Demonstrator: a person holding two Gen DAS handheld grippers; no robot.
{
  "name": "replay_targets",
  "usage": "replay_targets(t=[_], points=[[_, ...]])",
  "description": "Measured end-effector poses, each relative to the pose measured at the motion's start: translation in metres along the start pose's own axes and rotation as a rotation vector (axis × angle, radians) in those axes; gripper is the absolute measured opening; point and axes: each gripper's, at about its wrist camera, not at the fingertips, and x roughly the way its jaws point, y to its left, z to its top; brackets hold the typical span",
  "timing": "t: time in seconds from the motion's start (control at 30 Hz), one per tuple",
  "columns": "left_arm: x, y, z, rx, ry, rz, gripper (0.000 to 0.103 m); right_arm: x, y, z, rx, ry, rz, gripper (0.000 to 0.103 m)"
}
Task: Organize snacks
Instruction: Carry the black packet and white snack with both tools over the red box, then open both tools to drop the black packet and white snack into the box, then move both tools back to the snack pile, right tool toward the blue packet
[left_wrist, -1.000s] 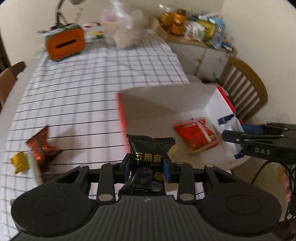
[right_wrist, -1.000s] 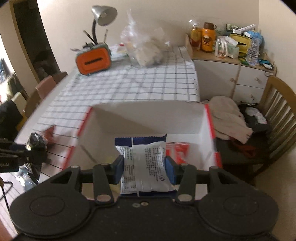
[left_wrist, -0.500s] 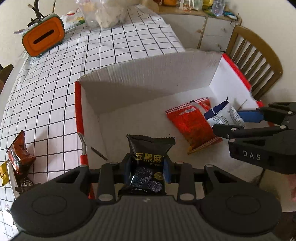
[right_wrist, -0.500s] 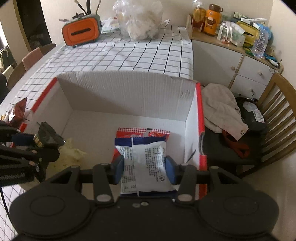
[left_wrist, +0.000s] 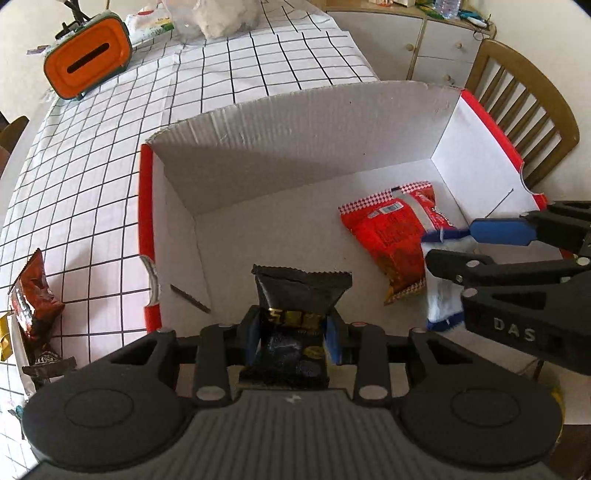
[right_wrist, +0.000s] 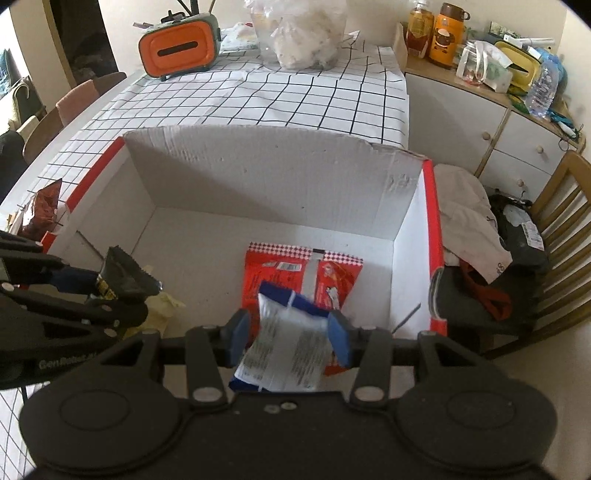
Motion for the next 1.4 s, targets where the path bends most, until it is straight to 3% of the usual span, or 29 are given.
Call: replay_targets(t=[0.1,0.3,0.43,0.93,1.13,1.27,1.4], points=[[-0.007,0.001,-0.003,-0.005,-0.021,-0.004,0.049,-0.007,-0.001,-0.003,0.008,-0.009,0.009,0.046],[-0.028,0.007,-0.010,-0.016,-0.069,-0.024,0.052,-0.031,0.000,-0.010,0.027,-0.045,0.063,0.048],[-0.045,0.015,-0.017,-0.032,-0.113,-0.037,0.063,-0.052,0.005,-0.013,0.028,-0.096,0.091,0.050],[-0.111,0.054,-0.053,-0.043,-0.290,-0.064,0.078,-0.109,0.046,-0.018,0.026,-0.218,0.159,0.081],[-0.123,0.083,-0.072,-0.057,-0.315,-0.062,0.081,-0.116,0.074,-0.017,0.033,-0.236,0.191,0.086],[-0.127,0.111,-0.086,-0.083,-0.321,-0.067,0.083,-0.119,0.099,-0.016,0.020,-0.258,0.212,0.099],[-0.132,0.143,-0.100,-0.113,-0.348,-0.042,0.085,-0.117,0.127,-0.015,0.014,-0.265,0.223,0.101]])
